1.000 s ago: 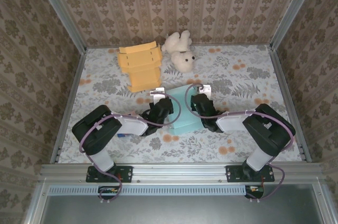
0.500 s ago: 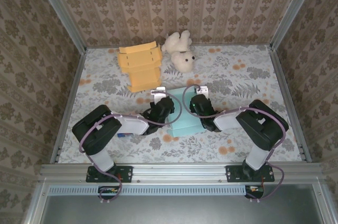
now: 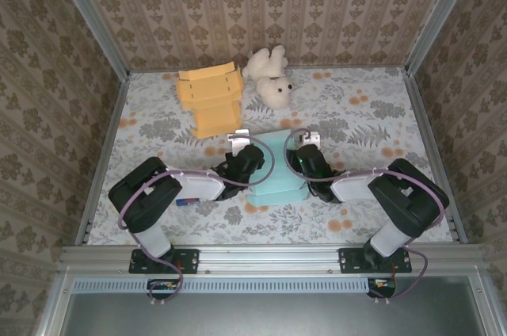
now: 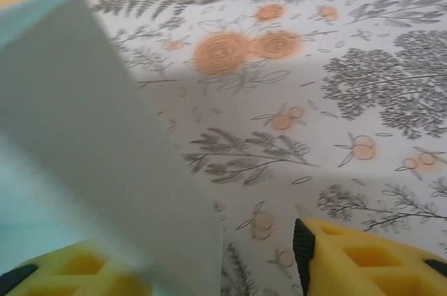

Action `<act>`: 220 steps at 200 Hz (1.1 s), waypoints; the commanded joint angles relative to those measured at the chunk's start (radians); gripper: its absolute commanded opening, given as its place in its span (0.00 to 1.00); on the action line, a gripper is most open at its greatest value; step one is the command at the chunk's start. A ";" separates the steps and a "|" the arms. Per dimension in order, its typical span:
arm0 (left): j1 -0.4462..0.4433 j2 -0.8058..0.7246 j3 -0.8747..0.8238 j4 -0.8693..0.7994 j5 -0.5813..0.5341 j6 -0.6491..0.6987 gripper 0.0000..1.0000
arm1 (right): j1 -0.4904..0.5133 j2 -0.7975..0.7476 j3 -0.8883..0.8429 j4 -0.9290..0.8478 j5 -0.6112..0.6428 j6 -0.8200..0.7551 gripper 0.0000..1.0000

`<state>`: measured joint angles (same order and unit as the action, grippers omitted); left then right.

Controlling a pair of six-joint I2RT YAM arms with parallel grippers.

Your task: Fold the paper box

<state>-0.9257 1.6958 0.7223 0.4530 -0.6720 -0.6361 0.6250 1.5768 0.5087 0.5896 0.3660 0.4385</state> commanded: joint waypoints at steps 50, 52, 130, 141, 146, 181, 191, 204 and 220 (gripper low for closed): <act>0.018 0.010 0.008 -0.016 -0.064 0.105 0.00 | 0.021 -0.391 -0.075 -0.167 -0.106 -0.021 0.63; 0.019 0.010 0.006 -0.013 -0.062 0.108 0.00 | 0.021 -0.399 -0.072 -0.178 -0.101 -0.019 0.63; -0.029 0.071 -0.131 0.489 -0.002 0.428 0.00 | -0.013 -0.319 0.136 -0.395 -0.085 0.075 0.67; -0.035 0.086 -0.141 0.536 -0.003 0.455 0.00 | -0.019 -0.279 0.140 -0.382 -0.085 0.079 0.67; -0.037 0.094 -0.147 0.556 -0.002 0.465 0.00 | -0.020 -0.270 0.140 -0.379 -0.086 0.080 0.67; -0.048 0.151 -0.181 0.693 -0.008 0.526 0.00 | -0.046 -0.193 0.100 -0.302 -0.099 0.086 0.65; -0.049 0.167 -0.182 0.712 -0.009 0.533 0.00 | -0.051 -0.149 0.087 -0.287 -0.097 0.085 0.65; -0.048 0.187 -0.177 0.723 -0.011 0.538 0.00 | -0.054 -0.118 0.071 -0.264 -0.089 0.082 0.63; -0.048 0.205 -0.173 0.733 -0.003 0.539 0.00 | -0.054 -0.099 0.046 -0.227 -0.100 0.082 0.58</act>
<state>-0.9668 1.8668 0.5556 1.1236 -0.6876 -0.1585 0.5797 1.4261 0.6102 0.3408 0.2611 0.5148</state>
